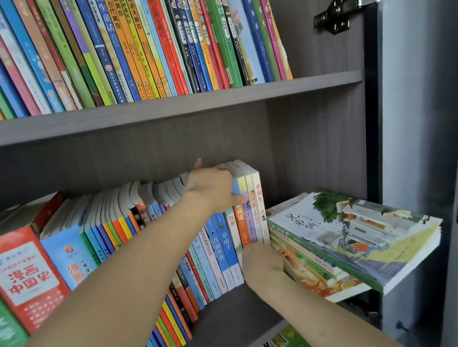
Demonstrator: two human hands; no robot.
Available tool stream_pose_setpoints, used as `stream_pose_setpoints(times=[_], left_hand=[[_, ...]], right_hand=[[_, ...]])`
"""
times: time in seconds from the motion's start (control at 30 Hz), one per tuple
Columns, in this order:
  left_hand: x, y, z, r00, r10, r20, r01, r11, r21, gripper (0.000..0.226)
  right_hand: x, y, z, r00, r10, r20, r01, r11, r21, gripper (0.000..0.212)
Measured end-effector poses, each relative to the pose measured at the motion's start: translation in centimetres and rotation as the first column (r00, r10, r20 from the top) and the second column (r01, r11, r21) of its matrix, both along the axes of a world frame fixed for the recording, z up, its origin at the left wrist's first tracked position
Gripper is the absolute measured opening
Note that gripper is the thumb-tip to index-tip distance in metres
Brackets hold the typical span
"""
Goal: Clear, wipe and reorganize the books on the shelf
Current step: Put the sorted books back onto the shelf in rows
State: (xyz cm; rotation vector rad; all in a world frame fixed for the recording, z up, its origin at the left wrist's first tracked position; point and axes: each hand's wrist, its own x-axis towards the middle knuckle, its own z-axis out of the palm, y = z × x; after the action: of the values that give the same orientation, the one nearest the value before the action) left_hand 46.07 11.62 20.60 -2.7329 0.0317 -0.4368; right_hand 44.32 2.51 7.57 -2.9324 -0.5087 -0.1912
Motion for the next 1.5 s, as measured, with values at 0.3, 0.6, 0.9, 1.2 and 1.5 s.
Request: stream_pose_setpoints(times=[0.3,0.6,0.9,1.2,1.5], left_hand=[[-2.8,0.6,-0.1,0.997,-0.068,0.029,0.073,0.953,-0.293,0.058],[-12.8,3.2,2.1,0.933,-0.009,0.360,0.167,0.897,-0.410,0.038],[-17.7,7.7,-0.7,0.946,0.117,0.303,-0.039,0.967,-0.253,0.041],[-16.8,6.6,-1.6,0.916,0.166,0.366,-0.098,0.975,-0.198,0.035],[-15.7,-3.7,-6.2,0.994,0.097,0.043,-0.030,0.642,-0.766,0.026]], right_hand=[[-6.8,-8.3,2.7,0.820,0.109,0.562,-0.185,0.979,0.081,0.032],[-4.3,-14.4,2.0,0.970,0.031,0.243,0.051,0.945,-0.324,0.082],[-4.0,-14.2,1.2,0.958,0.038,0.283,0.064,0.937,-0.342,0.083],[-5.7,-16.1,0.8,0.931,0.095,0.351,-0.067,0.994,-0.091,0.063],[-5.6,-19.2,2.0,0.843,0.014,0.538,-0.199,0.937,0.287,0.022]])
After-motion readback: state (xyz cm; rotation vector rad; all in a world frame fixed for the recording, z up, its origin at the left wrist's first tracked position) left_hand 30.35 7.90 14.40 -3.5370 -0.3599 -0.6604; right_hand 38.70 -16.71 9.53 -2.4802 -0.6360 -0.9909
